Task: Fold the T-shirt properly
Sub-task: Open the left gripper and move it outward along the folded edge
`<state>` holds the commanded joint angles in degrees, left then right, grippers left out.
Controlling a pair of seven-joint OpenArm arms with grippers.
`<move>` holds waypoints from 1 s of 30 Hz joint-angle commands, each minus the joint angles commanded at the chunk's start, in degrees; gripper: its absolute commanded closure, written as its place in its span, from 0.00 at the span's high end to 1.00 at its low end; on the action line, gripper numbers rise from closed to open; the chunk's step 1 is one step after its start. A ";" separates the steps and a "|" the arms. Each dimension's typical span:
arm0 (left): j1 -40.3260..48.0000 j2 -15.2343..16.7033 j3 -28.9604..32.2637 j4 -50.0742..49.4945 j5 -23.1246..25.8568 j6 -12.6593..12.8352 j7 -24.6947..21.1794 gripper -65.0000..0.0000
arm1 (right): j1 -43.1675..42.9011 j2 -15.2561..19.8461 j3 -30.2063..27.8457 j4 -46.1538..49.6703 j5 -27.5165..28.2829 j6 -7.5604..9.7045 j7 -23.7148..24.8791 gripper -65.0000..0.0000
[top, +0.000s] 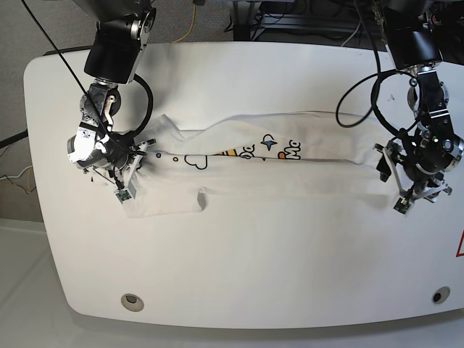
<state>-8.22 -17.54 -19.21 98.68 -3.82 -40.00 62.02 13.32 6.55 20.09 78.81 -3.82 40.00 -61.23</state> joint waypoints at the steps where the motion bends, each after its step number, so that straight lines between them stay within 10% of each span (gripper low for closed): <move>1: 0.00 0.00 -1.32 -0.35 0.00 0.00 0.88 0.61 | 0.00 0.00 0.00 0.00 0.00 0.00 0.00 0.03; 30: -6.59 -0.18 -9.41 -17.41 -0.26 0.00 5.80 0.61 | -0.79 -0.09 -0.09 0.09 0.09 0.00 -0.09 0.03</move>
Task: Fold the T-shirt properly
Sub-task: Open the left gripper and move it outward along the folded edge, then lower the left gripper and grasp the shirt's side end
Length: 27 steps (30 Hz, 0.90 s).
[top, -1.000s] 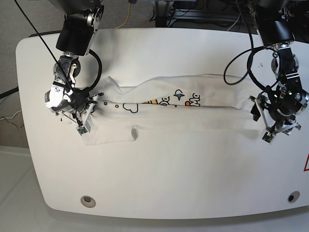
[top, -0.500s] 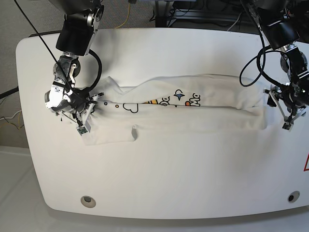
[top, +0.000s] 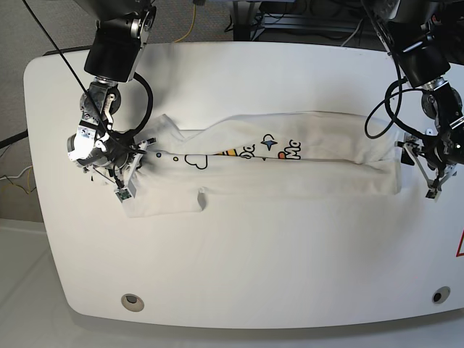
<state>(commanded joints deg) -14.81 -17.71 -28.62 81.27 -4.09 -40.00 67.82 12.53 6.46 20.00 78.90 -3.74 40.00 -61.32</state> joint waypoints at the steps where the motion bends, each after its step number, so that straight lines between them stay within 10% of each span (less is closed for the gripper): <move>1: -0.26 0.00 0.00 0.00 0.00 0.00 0.26 0.61 | 0.00 0.00 0.00 0.00 0.00 0.00 0.00 0.03; 17: -4.13 2.90 0.00 0.00 0.35 0.00 2.11 0.61 | 0.00 0.09 0.00 -0.09 -0.09 0.00 0.00 0.03; 27: -3.69 3.43 -0.35 1.32 0.26 0.00 -8.35 0.61 | 0.00 0.09 0.00 -0.18 -0.09 0.00 0.00 0.03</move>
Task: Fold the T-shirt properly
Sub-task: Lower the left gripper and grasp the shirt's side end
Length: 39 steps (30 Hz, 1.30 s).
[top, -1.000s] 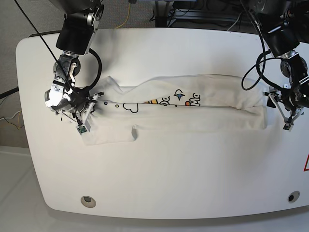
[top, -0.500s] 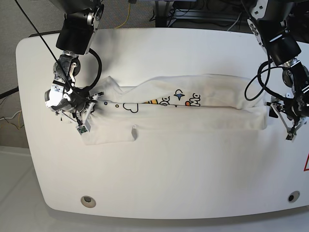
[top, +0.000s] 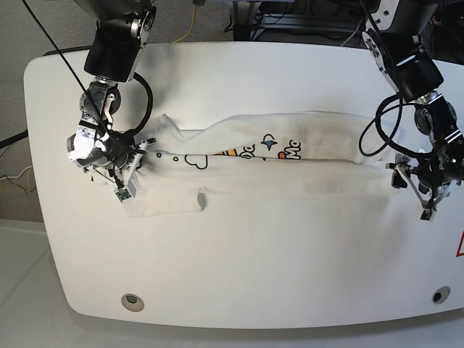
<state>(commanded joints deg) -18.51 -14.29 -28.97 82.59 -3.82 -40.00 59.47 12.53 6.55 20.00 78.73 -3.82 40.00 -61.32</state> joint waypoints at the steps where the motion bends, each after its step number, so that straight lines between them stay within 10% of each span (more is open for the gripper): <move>1: 0.09 0.53 -0.18 0.79 0.00 0.00 -1.67 0.61 | 0.00 0.00 0.00 0.00 0.00 0.00 0.00 0.03; 19: 7.21 12.75 -13.10 9.76 -0.18 0.00 -30.95 0.61 | -0.62 0.00 -0.09 0.00 0.00 0.00 0.00 0.03; 31: 7.03 17.67 -20.66 9.49 -0.18 0.00 -33.05 0.61 | -0.79 0.00 -0.09 0.00 0.00 0.00 0.00 0.03; 39: 7.03 18.02 -22.68 9.23 -0.26 0.00 -25.49 0.61 | -0.79 0.00 -0.09 0.00 0.00 0.00 0.00 0.03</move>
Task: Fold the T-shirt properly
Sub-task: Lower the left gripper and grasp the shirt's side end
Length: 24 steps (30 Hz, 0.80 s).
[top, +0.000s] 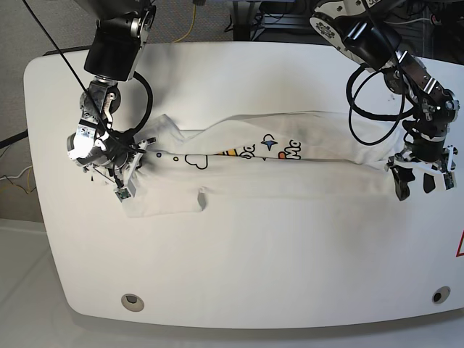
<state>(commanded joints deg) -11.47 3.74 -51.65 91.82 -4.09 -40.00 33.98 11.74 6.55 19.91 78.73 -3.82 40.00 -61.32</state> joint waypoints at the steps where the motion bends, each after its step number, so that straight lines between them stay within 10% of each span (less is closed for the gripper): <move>1: -0.09 0.00 -0.44 0.00 0.00 0.00 0.88 0.61 | 0.00 0.00 0.00 0.00 0.00 0.00 0.00 0.03; 24: -0.26 -2.55 -2.11 -11.69 -0.09 0.00 1.49 0.61 | 0.00 0.00 0.00 0.00 0.00 0.00 0.00 0.03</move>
<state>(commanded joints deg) -11.74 1.19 -53.76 80.13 -4.18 -40.00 35.47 11.74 6.55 19.91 78.73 -3.82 40.00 -61.32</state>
